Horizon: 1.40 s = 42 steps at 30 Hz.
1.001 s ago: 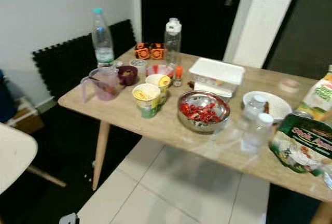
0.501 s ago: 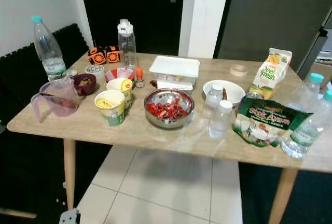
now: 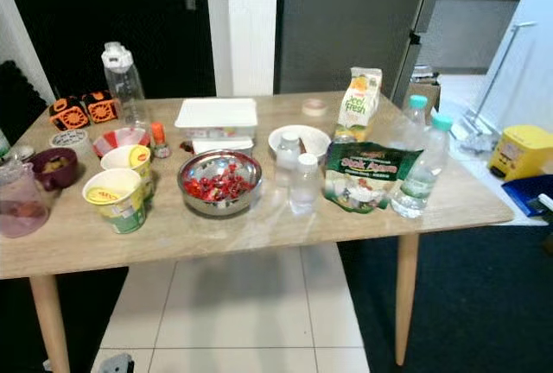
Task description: Restocking fridge
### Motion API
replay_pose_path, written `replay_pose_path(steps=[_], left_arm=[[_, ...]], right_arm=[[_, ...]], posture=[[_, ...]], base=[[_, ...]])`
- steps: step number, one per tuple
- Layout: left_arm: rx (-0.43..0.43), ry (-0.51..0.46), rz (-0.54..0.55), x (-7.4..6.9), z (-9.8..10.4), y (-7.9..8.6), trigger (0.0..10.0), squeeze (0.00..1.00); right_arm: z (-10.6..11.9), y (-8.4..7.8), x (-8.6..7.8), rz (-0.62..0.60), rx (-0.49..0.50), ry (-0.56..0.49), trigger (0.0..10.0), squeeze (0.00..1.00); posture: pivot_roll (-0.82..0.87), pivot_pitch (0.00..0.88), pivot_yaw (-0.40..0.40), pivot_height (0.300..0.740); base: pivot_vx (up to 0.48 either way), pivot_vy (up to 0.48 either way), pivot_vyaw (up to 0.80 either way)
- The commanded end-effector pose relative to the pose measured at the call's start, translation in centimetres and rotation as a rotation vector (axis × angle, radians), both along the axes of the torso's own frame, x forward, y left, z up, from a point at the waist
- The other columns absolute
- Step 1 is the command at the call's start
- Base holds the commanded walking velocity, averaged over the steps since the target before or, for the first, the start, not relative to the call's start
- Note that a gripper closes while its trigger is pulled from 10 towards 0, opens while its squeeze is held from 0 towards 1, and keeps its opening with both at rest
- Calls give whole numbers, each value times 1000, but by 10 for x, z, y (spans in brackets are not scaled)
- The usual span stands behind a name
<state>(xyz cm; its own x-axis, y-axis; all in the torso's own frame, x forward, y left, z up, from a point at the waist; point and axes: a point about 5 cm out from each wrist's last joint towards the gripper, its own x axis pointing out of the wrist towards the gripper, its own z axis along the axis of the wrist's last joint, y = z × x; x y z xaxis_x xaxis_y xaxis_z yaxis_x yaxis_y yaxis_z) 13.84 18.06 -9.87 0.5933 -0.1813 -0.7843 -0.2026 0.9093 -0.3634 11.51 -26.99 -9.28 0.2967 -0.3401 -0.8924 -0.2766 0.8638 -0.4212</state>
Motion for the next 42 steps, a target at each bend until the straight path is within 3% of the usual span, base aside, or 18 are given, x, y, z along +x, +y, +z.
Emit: replay_pose_path(steps=[1, 7, 9, 13, 14, 15, 24, 26, 31, 32, 33, 34, 35, 36, 37, 40, 41, 42], left_arm=[[7, 6, -2, -1, 0, 1, 10000, 0], [6, 3, 8, 0, 0, 2, 10000, 0], [5, -2, 17, 1, 1, 3, 10000, 0], [7, 3, 21, 0, 0, 4, 10000, 0], [7, 4, 23, -1, 0, 4, 10000, 0], [5, 3, 25, -1, 0, 3, 10000, 0], [-5, 1, 31, 0, 0, -1, 10000, 0], [-6, -1, 35, 0, 0, 0, 10000, 0], [-1, -7, 76, 1, 1, 4, 10000, 0], [1, -10, 87, 1, 1, 6, 10000, 0], [2, -21, 122, 3, 2, 10, 10000, 0], [2, -21, 122, 3, 2, 10, 10000, 0], [8, -46, 202, 7, 5, 21, 10000, 0], [8, -46, 202, 7, 5, 21, 10000, 0], [11, -59, 237, 8, 7, 26, 10000, 0], [17, -67, 251, 9, 8, 30, 10000, 0], [20, -99, 306, 12, 12, 43, 10000, 0], [20, -99, 306, 12, 12, 43, 10000, 0]], right_arm=[[3, -8, 0, -60, -40, -19, 10000, 0], [14, -37, -4, -239, -134, -64, 10000, 0], [28, -65, -7, -384, -237, -127, 10000, 0], [39, -85, -10, -463, -315, -163, 10000, 0], [50, -102, -14, -531, -396, -185, 10000, 871], [60, -115, -17, -593, -454, -220, 10000, 1000], [117, -171, -9, -867, -620, -484, 10000, 1000], [146, -188, 8, -882, -670, -608, 10000, 1000], [150, -184, 30, -775, -606, -626, 10000, 1000], [148, -182, 32, -763, -593, -619, 10000, 278], [139, -176, 30, -773, -551, -601, 10000, 8], [139, -176, 30, -773, -551, -601, 10000, 8], [112, -155, 29, -774, -402, -551, 10000, 0], [112, -155, 29, -774, -402, -551, 10000, 0], [97, -141, 30, -764, -300, -539, 10000, 0], [87, -129, 32, -748, -232, -538, 10000, 0], [61, -96, 32, -698, -72, -502, 10000, 0], [61, -96, 32, -698, -72, -502, 10000, 0]], posture=[[-98, 0, 25, 740], [-98, 0, 23, 740], [-103, 0, 25, 740], [-110, 0, 23, 740], [-111, 0, 21, 740], [-112, 0, 21, 740], [-117, 0, 15, 740], [-116, 0, 12, 740], [-114, 0, 1, 740], [-114, 0, 1, 740], [-112, 0, -1, 740], [-112, 0, -1, 740], [-108, 0, -2, 740], [-108, 0, -2, 740], [-108, 0, -2, 740], [-108, 0, -2, 740], [-98, 0, 4, 740], [-98, 0, 4, 740]], base=[[0, 0, 0], [0, 0, 0], [0, 0, 0], [0, 0, 0], [0, 0, 0], [0, 0, 0], [0, 0, 0], [0, 0, 0], [0, 0, 0], [0, 0, 0], [0, 0, 0], [0, 0, 0], [0, 0, 0], [0, 0, 0], [0, 0, 0], [0, 0, 0], [0, 0, 0], [0, 0, 0]])
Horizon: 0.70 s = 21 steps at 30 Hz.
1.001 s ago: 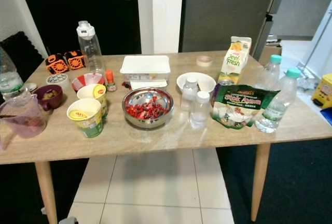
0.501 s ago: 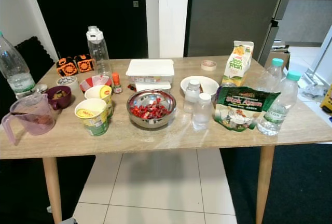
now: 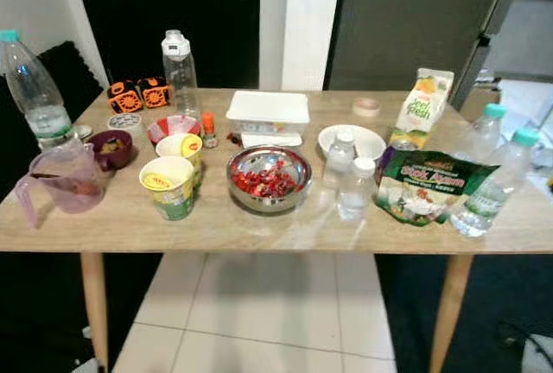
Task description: Restocking fridge
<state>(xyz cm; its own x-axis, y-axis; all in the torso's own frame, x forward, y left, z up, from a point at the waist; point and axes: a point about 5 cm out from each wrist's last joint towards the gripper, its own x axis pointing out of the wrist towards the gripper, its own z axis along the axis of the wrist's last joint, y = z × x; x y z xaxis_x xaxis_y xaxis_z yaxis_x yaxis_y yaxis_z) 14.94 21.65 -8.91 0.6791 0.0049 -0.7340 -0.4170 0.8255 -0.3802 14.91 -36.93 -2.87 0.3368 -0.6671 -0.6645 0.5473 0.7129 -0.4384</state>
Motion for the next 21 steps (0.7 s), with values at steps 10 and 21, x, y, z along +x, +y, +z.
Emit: replay_pose_path(steps=[10, 21], left_arm=[[44, -34, 32, 6, 8, 22, 10000, 0], [14, 12, -20, -7, -1, 8, 10000, 0]], right_arm=[[-58, 77, -40, 256, 226, 224, 10000, 0], [-70, 106, -50, 486, 282, 327, 10000, 0]], posture=[[-88, 0, 22, 740], [-90, 0, 30, 740]], base=[[0, 0, -721], [0, -323, 0]])
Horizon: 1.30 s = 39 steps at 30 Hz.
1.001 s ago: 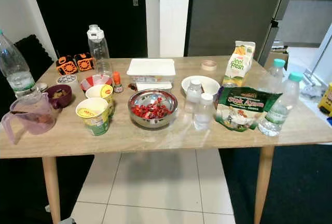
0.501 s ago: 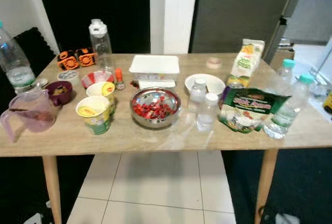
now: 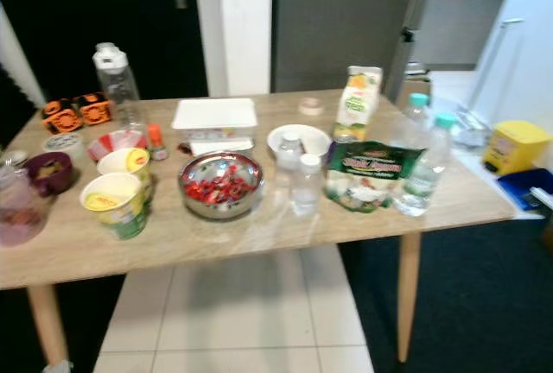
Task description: Restocking fridge
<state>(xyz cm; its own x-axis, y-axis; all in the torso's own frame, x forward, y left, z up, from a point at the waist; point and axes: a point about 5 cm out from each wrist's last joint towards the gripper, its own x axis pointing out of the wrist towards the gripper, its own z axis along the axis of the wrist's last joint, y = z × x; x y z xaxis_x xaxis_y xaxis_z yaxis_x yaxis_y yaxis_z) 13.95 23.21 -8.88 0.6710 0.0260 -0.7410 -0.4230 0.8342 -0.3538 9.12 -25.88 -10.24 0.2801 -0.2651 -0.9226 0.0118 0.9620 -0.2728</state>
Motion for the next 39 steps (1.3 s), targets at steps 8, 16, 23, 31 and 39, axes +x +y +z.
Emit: replay_pose_path(steps=[8, 16, 23, 31, 39], left_arm=[[-14, 7, -29, 3, -1, -9, 10000, 0], [-15, 6, -55, 5, -1, -13, 10000, 0], [-10, 1, -33, 5, -1, -12, 10000, 0], [70, -323, 171, 59, 45, 42, 10000, 0], [93, -654, 391, 86, 103, 105, 10000, 259]], right_arm=[[8, -8, 19, 52, -30, -39, 10000, 0], [5, -2, 15, 99, -27, -14, 10000, 0], [3, -2, 11, 103, -24, -1, 10000, 0], [5, -5, 14, 111, -29, -4, 10000, 0], [4, -3, 14, 119, -25, -3, 10000, 0]], posture=[[-94, 0, 31, 740], [-94, 0, 31, 740], [-94, 0, 31, 740], [-96, 0, 28, 740], [-92, 0, 33, 740]], base=[[0, -471, 0], [0, -463, 0], [0, -129, 0], [0, 0, 0], [0, 0, 0]])
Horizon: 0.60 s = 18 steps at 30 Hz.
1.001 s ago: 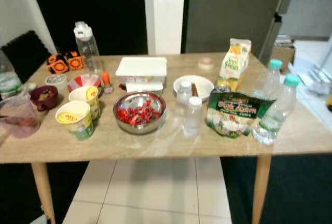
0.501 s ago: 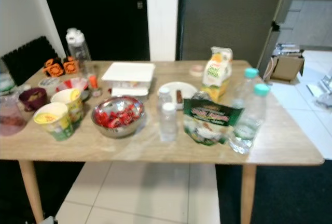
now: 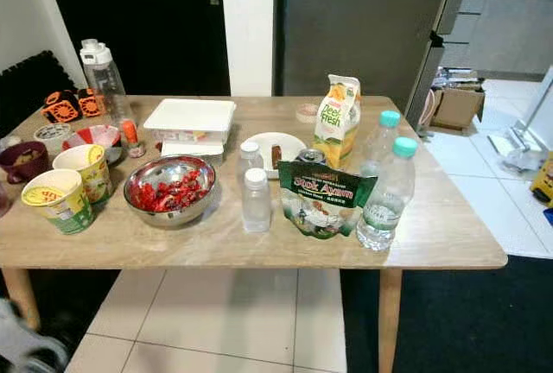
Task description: Restocking fridge
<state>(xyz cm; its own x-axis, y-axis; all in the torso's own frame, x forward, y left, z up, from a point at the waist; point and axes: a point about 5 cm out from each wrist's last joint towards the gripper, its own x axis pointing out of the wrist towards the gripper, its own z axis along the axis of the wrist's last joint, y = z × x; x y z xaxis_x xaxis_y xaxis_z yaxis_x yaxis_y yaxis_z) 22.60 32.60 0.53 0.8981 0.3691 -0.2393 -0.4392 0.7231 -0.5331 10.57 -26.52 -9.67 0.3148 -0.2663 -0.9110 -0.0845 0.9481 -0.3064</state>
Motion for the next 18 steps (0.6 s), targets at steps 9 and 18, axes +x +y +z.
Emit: replay_pose_path(steps=[9, 18], left_arm=[[51, -394, 32, 13, 63, 46, 10000, 890], [67, -614, 159, -16, 94, 89, 10000, 1000]], right_arm=[[-3, 6, -6, 14, 16, 20, 10000, 0], [-2, 6, -2, 17, 13, 15, 10000, 0]], posture=[[-92, 0, 33, 740], [-89, 0, 34, 740]], base=[[0, 0, 0], [0, 0, 0]])
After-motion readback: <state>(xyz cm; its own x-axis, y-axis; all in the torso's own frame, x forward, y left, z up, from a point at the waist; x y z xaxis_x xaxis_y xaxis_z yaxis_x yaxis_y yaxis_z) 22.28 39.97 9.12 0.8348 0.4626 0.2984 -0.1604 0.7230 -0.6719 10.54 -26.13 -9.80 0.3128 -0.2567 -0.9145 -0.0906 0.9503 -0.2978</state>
